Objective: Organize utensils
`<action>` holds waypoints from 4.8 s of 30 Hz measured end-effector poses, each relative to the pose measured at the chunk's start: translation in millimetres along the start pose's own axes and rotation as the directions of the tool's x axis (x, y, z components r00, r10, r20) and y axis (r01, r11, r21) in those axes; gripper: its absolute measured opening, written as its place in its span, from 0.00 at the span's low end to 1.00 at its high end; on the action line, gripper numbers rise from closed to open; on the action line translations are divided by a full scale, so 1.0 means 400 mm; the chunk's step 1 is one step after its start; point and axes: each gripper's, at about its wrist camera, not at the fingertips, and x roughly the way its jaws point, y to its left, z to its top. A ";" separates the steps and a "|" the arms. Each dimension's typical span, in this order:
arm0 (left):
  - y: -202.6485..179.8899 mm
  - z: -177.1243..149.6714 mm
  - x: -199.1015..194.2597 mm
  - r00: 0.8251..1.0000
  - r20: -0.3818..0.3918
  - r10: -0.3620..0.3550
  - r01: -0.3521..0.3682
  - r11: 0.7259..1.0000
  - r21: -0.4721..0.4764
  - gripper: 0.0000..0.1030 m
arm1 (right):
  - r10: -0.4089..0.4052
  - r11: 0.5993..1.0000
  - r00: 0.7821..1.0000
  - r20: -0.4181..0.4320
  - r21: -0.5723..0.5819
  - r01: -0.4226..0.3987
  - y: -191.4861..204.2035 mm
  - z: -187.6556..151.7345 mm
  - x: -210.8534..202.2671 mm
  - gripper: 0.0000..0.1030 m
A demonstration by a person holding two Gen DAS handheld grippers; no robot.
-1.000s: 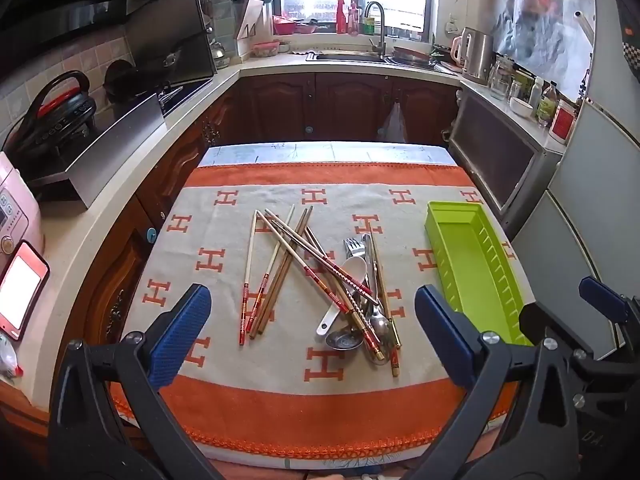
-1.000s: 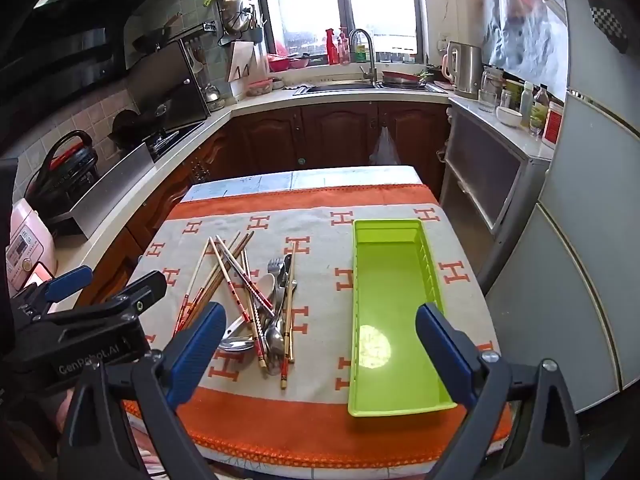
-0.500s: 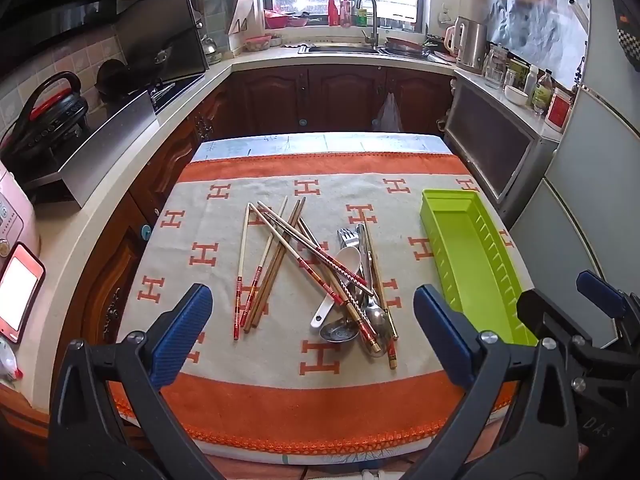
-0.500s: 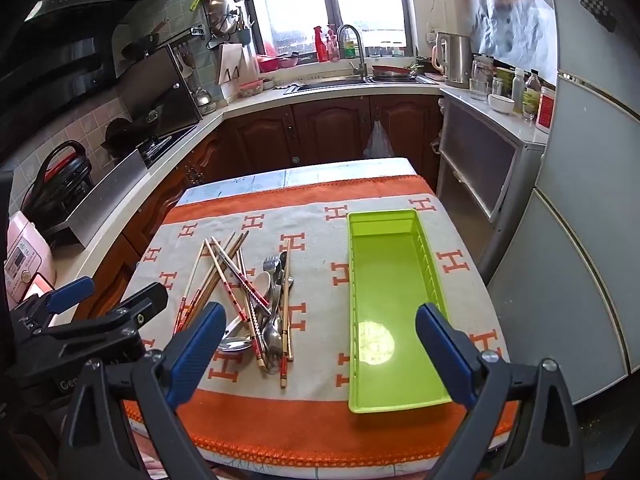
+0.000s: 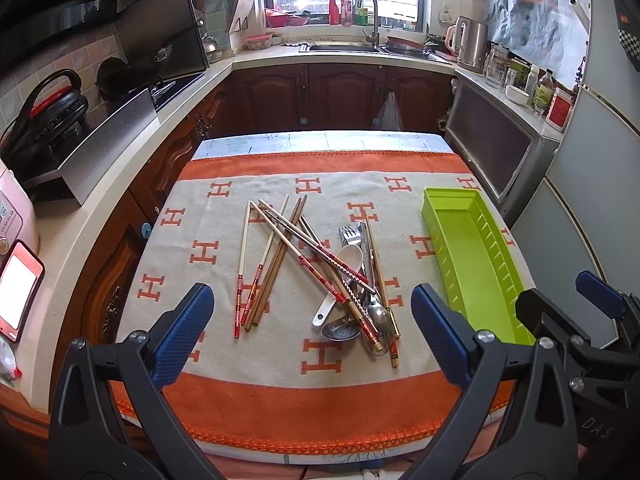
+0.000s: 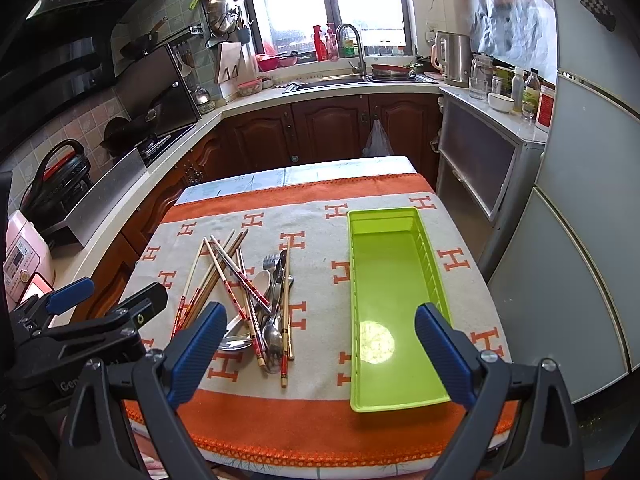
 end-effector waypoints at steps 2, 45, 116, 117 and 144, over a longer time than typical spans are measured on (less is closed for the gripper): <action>0.001 0.000 0.000 1.000 -0.001 -0.001 0.001 1.000 0.000 0.95 | 0.001 1.000 1.000 -0.001 0.001 -0.001 0.000 -0.002 0.001 0.93; 0.008 -0.010 0.012 1.000 -0.003 -0.001 0.001 1.000 -0.001 0.94 | 0.022 1.000 1.000 -0.015 -0.002 -0.022 0.029 -0.016 0.019 0.88; 0.344 0.059 0.699 0.896 -0.442 -0.045 0.006 0.996 -0.089 0.41 | 0.250 0.929 0.763 -0.597 -0.074 -0.362 0.265 0.118 0.729 0.09; 0.347 0.059 0.705 0.894 -0.446 -0.045 0.004 0.996 -0.094 0.41 | 0.243 0.928 0.765 -0.596 -0.087 -0.363 0.271 0.116 0.730 0.09; 0.341 0.080 0.555 0.930 -0.359 -0.082 0.010 0.980 -0.198 0.03 | 0.322 0.929 0.835 -0.447 -0.021 -0.370 0.198 0.113 0.590 0.05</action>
